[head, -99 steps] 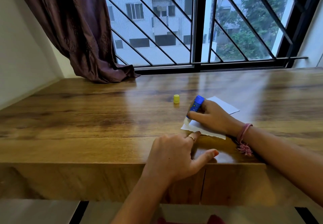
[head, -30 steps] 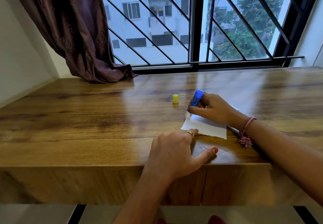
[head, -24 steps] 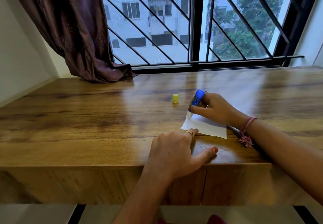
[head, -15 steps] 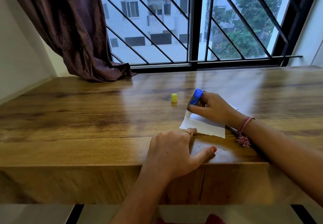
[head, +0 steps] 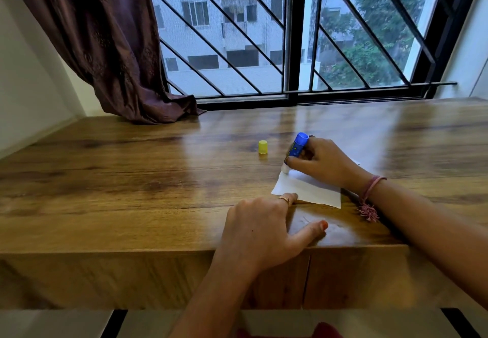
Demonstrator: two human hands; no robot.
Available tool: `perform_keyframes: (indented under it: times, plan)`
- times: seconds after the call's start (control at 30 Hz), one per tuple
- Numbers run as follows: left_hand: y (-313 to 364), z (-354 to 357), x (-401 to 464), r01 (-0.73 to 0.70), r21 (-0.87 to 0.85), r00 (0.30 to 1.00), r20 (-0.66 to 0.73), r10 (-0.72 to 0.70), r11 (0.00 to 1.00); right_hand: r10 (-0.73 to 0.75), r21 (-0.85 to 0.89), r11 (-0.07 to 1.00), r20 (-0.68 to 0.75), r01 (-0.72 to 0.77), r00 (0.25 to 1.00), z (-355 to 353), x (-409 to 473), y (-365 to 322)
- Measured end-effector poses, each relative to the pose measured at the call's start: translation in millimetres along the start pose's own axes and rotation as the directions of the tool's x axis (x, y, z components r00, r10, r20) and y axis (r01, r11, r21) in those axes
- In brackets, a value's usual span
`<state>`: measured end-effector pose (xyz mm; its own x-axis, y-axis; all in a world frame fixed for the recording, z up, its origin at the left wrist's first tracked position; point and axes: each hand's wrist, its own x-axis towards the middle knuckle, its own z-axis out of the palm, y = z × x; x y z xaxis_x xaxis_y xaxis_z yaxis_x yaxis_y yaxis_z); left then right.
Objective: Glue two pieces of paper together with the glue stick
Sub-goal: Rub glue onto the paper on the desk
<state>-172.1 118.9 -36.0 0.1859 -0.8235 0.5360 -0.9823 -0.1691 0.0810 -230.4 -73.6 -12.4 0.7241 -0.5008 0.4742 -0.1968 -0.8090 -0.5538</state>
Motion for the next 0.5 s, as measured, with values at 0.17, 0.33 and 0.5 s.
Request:
perform_keyframes:
  times: [0.17,0.33,0.5]
  plan:
    - [-1.0,0.6,0.4,0.028,0.008,0.999,0.023,-0.028,1.0,-0.002,0.005,1.0,0.013,0.002,1.0,-0.2,-0.2,-2.0]
    - [-2.2,1.8,1.0,0.029,-0.018,0.998,0.051,-0.028,0.999,-0.008,0.046,0.999,0.105,0.003,0.994,-0.9,-2.1,-2.8]
    - [-1.1,-1.2,0.0,0.024,-0.016,1.0,0.018,-0.023,1.0,0.001,0.062,0.998,0.083,-0.006,0.997,-1.3,-3.0,-2.5]
